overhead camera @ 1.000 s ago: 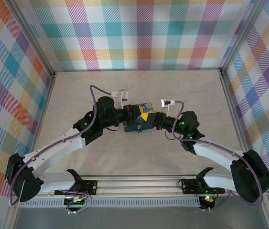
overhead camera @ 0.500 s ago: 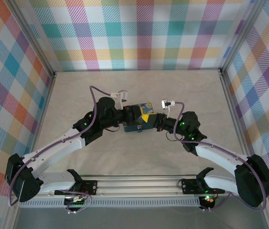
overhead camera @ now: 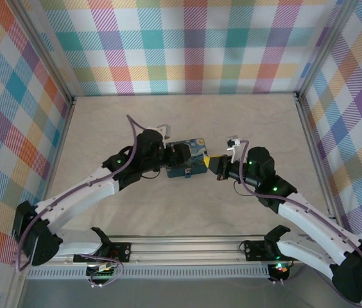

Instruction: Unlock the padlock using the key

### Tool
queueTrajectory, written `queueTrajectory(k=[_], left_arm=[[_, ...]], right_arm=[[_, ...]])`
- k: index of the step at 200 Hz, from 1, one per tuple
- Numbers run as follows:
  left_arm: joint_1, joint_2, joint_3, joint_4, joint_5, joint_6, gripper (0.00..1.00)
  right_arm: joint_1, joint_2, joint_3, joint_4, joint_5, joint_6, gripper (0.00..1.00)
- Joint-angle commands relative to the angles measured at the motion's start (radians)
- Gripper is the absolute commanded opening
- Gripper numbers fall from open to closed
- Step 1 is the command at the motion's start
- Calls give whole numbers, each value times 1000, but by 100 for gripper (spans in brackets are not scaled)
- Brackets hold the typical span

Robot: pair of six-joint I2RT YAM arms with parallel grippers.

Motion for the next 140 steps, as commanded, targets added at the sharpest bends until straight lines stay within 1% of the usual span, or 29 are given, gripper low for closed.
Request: queueTrajectory(k=[1, 15, 28, 49, 81, 140], left_arm=[[-1, 89, 76, -58, 1, 64, 67], [-3, 169, 127, -62, 23, 85, 67], [-8, 239, 175, -60, 34, 101, 67], [-15, 347, 252, -57, 49, 121, 67], [-18, 501, 354, -64, 79, 142, 67], [-54, 674, 533, -152, 66, 200, 67]], right_arm=[[-16, -31, 53, -281, 181, -94, 0], [-33, -48, 57, -349, 237, -88, 0], [-58, -67, 50, -384, 255, -79, 0], [-99, -99, 29, -421, 265, -63, 0], [-124, -141, 6, -463, 274, -57, 0], [-130, -154, -3, -512, 304, -63, 0]])
